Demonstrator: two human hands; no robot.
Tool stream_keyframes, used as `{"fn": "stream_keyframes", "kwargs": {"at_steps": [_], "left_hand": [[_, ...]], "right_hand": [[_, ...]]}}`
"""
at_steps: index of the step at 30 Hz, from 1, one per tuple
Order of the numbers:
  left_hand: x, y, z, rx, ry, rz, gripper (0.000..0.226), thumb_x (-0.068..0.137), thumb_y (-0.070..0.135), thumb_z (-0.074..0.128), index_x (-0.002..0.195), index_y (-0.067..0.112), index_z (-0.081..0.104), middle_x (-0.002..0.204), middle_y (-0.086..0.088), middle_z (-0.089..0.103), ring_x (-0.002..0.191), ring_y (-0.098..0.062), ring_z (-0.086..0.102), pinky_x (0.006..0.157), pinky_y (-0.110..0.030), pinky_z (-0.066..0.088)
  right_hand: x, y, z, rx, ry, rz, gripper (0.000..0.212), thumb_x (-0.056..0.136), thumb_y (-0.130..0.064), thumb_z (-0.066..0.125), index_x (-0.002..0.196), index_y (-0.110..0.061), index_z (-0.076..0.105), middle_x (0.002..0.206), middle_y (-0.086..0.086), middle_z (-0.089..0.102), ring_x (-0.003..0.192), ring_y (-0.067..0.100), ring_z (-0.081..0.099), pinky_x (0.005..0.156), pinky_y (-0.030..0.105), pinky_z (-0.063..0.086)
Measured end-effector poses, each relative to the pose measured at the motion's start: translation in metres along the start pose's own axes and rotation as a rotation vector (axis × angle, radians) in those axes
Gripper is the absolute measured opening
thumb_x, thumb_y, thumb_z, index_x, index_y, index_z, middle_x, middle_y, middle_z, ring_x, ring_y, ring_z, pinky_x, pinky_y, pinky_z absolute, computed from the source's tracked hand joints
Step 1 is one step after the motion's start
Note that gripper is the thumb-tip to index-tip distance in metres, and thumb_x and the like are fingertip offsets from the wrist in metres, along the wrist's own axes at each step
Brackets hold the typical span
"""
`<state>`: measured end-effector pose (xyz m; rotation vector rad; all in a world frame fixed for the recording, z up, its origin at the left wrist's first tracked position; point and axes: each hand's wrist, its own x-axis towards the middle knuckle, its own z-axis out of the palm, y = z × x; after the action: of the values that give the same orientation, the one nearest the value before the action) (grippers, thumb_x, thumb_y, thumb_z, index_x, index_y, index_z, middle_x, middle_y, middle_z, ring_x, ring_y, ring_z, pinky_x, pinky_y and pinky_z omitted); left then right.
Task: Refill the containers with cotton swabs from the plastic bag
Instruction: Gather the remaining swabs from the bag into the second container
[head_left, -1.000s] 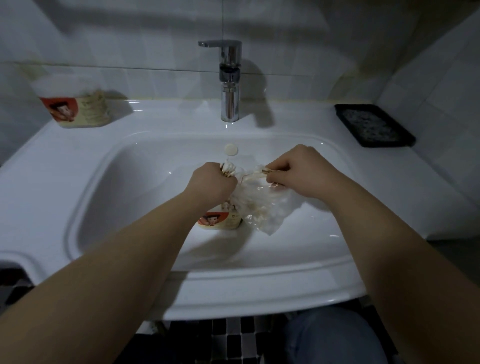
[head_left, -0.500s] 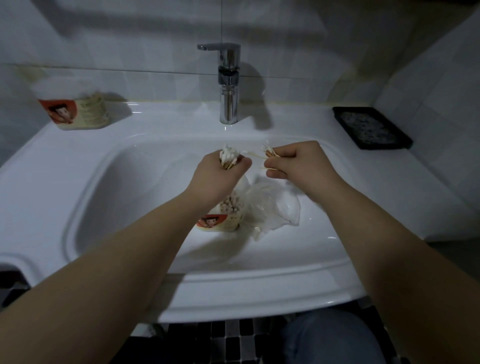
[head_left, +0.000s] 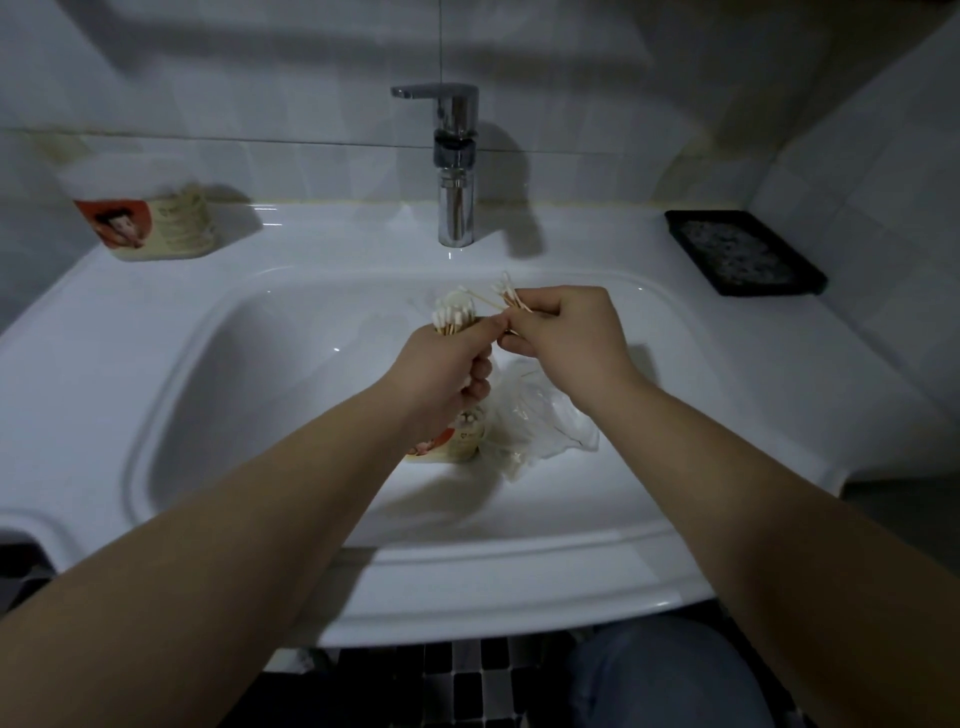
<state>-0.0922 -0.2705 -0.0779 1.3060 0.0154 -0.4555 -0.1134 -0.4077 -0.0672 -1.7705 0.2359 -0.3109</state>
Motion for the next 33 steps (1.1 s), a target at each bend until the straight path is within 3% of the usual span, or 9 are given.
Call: {"fn": "stream_keyframes", "kwargs": {"at_steps": [6,11,18,23,29,33], "left_hand": [[0.008,0.005,-0.009,0.002,0.149,0.097,0.022,0.098,0.02,0.066,0.079,0.015,0.056,0.058,0.002,0.048,0.047,-0.01,0.044,0.047,-0.025,0.036],[0.01,0.006,-0.011,-0.101,0.103,0.047,0.016,0.1,0.023,0.064,0.09,0.011,0.064,0.063,0.002,0.054,0.051,-0.009,0.047,0.051,-0.024,0.04],[0.011,0.006,-0.01,-0.27,0.019,-0.032,0.013,0.101,0.019,0.062,0.106,0.008,0.065,0.095,-0.006,0.074,0.055,-0.006,0.049,0.052,-0.021,0.047],[0.01,0.006,-0.006,-0.283,-0.013,-0.03,0.018,0.105,0.021,0.055,0.095,0.011,0.066,0.072,-0.001,0.06,0.054,-0.006,0.052,0.05,-0.019,0.046],[0.009,0.009,-0.008,-0.246,0.091,-0.045,0.02,0.107,0.024,0.052,0.094,0.014,0.064,0.067,0.002,0.069,0.057,-0.008,0.061,0.056,-0.021,0.047],[0.014,0.009,-0.015,-0.247,0.084,-0.049,0.013,0.107,0.02,0.051,0.099,0.015,0.061,0.077,0.001,0.072,0.064,-0.009,0.063,0.065,-0.024,0.05]], "right_hand": [[-0.004,-0.008,-0.004,-0.02,-0.073,0.016,0.012,0.088,-0.002,0.074,0.096,-0.008,0.08,0.079,0.009,0.077,0.071,0.023,0.077,0.072,0.034,0.064],[-0.006,-0.008,-0.002,-0.042,-0.07,0.015,0.023,0.085,-0.001,0.076,0.08,-0.024,0.078,0.074,0.003,0.077,0.071,0.023,0.077,0.077,0.039,0.065],[-0.005,-0.01,-0.005,-0.034,0.03,0.025,0.02,0.084,-0.003,0.075,0.078,-0.022,0.078,0.072,0.001,0.077,0.065,0.019,0.076,0.08,0.043,0.065],[-0.013,-0.012,0.004,-0.139,-0.05,-0.006,0.021,0.087,-0.01,0.077,0.078,-0.028,0.075,0.069,-0.002,0.076,0.063,0.017,0.076,0.074,0.037,0.065],[-0.01,-0.011,0.003,-0.112,-0.071,0.009,0.005,0.087,-0.011,0.078,0.091,-0.012,0.08,0.073,0.007,0.076,0.065,0.023,0.076,0.07,0.041,0.065],[-0.009,-0.011,0.001,-0.124,-0.078,0.006,0.006,0.087,-0.008,0.075,0.087,-0.014,0.079,0.074,0.009,0.077,0.065,0.024,0.076,0.069,0.041,0.065]]}}
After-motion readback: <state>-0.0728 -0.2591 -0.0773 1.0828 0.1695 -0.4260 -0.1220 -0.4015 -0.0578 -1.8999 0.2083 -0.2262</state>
